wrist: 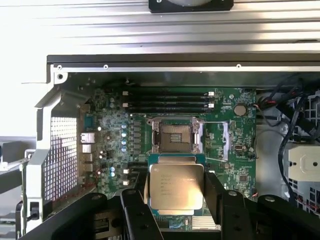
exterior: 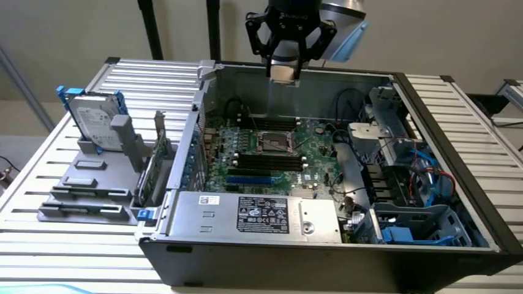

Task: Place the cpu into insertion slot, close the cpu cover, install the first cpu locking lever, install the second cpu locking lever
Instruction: 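Place the cpu into insertion slot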

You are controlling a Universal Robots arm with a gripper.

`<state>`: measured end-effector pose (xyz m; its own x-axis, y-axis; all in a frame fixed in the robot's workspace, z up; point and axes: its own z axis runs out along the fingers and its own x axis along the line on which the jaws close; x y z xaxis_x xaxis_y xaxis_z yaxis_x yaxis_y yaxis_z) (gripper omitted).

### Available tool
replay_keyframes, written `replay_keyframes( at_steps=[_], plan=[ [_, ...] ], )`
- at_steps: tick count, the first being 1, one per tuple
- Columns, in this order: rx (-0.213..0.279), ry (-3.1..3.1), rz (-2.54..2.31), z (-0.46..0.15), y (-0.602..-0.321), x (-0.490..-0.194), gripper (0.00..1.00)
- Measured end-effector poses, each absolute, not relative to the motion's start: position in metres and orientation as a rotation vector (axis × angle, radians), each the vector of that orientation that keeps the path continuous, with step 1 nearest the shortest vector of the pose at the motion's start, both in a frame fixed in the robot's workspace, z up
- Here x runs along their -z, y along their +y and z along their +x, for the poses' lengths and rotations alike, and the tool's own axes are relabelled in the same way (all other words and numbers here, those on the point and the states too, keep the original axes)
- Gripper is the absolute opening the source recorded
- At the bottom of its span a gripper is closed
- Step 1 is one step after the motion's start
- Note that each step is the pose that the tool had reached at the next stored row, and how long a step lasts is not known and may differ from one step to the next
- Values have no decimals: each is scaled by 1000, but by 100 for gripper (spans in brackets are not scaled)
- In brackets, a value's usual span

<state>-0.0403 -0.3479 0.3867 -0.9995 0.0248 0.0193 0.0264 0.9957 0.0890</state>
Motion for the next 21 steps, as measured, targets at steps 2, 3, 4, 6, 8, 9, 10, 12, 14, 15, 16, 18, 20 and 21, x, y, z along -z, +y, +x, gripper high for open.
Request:
replay_keyframes(
  at_steps=[2,3,4,6,8,9,10,12,14,15,16,18,20,21],
  plan=[
    [136,-3120,-40,-40,-341,-385,55],
    [132,-3120,-40,-39,-338,-384,55],
    [129,-3121,-41,-39,-336,-383,55],
    [129,-3121,-70,-39,-336,-380,55],
    [130,-3121,-125,-39,-336,-378,55],
    [130,-3120,-154,-39,-336,-376,55],
    [130,-3119,-182,-39,-336,-375,55],
    [130,-3117,-238,-39,-336,-372,55],
    [131,-3113,-297,-39,-336,-369,55],
    [131,-3111,-325,-39,-336,-368,55],
    [131,-3109,-353,-39,-336,-366,55],
    [132,-3104,-409,-39,-336,-364,55],
    [132,-3097,-465,-39,-336,-361,55],
    [132,-3094,-493,-39,-336,-360,55]
  ],
)
